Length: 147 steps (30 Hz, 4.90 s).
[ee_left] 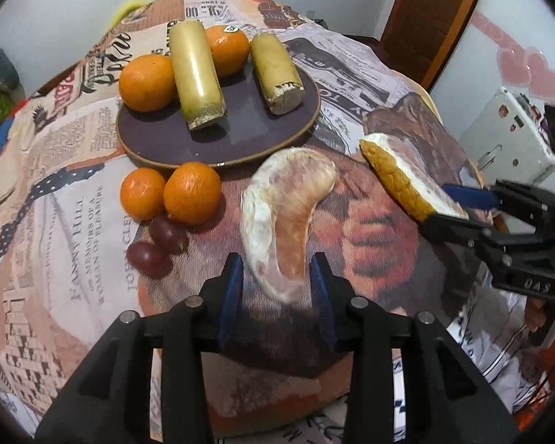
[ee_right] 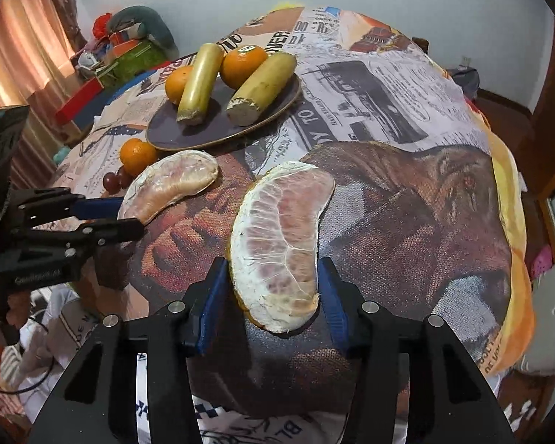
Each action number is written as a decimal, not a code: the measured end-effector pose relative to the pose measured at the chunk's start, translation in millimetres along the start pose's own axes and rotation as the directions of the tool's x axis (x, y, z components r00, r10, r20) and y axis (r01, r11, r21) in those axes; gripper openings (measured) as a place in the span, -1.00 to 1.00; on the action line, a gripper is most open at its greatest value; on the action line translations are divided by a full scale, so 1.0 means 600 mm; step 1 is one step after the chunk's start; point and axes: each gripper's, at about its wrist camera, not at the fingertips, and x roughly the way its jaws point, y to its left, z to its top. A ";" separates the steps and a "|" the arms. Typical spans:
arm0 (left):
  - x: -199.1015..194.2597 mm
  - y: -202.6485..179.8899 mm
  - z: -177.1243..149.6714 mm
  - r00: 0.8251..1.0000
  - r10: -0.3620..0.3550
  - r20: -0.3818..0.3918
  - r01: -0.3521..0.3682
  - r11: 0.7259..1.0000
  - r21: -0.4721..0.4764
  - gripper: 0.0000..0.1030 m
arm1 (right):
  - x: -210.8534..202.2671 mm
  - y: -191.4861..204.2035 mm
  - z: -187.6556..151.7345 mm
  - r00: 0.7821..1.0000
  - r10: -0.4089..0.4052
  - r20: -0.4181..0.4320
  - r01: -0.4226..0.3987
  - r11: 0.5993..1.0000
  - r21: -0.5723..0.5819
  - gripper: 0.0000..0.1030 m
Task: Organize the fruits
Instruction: 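Lift both pomelo segments off the cloth and carry them over the grey plate, then lower both pomelo segments onto the plate beside the yellow cylinders and open both grippers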
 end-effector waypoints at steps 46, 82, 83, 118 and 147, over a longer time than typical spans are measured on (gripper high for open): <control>-0.045 -0.018 0.033 0.986 0.045 0.160 -0.046 0.999 0.003 -0.59 | -0.034 0.004 0.063 0.987 0.043 0.155 -0.051 0.997 0.051 -0.06; -0.111 0.093 0.132 0.934 0.124 0.336 -0.091 0.990 -0.111 -0.60 | -0.008 0.060 0.188 0.961 0.087 0.262 -0.087 0.996 -0.013 -0.06; -0.108 0.096 0.136 0.933 0.125 0.336 -0.092 0.989 -0.112 -0.60 | -0.004 0.061 0.193 0.961 0.088 0.261 -0.087 0.996 -0.016 -0.06; -0.013 0.162 0.183 0.947 0.115 0.300 -0.063 0.982 -0.178 -0.60 | 0.127 0.073 0.256 0.982 0.096 0.162 -0.093 0.995 -0.021 -0.06; -0.100 0.131 0.141 0.936 0.146 0.322 -0.098 0.982 -0.162 -0.16 | 0.029 0.101 0.228 0.971 -0.003 0.239 0.024 0.996 -0.087 0.14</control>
